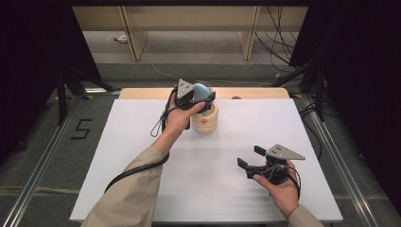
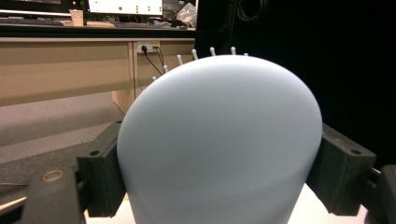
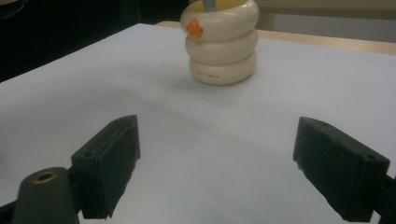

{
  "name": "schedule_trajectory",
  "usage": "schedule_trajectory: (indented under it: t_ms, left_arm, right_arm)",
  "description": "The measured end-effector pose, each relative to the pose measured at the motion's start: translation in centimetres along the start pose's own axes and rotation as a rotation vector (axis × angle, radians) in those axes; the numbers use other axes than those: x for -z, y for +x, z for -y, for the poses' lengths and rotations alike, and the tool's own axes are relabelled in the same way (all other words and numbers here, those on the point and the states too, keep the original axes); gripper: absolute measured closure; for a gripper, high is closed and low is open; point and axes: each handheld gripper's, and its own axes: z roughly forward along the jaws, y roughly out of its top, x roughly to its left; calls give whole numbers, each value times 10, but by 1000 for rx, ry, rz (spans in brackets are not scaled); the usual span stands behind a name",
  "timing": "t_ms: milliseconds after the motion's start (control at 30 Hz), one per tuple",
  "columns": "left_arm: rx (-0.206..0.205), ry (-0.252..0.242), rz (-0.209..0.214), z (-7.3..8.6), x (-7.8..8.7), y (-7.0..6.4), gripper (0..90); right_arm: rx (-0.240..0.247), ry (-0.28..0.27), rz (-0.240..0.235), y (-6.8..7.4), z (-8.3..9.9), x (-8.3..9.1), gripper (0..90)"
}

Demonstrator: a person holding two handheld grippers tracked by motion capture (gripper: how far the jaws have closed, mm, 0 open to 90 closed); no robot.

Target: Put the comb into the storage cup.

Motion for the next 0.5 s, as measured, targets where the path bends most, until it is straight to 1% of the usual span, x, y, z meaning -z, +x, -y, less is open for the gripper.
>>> schedule_trajectory:
  t_ms: [300,500]
  left_arm:
    - [-19,12,5,-1,16,0,170]
    - [-28,25,-3,-1,25,1,168]
  right_arm:
    - [2,4,1,0,0,-1,158]
    - [-3,6,3,1,0,-1,158]
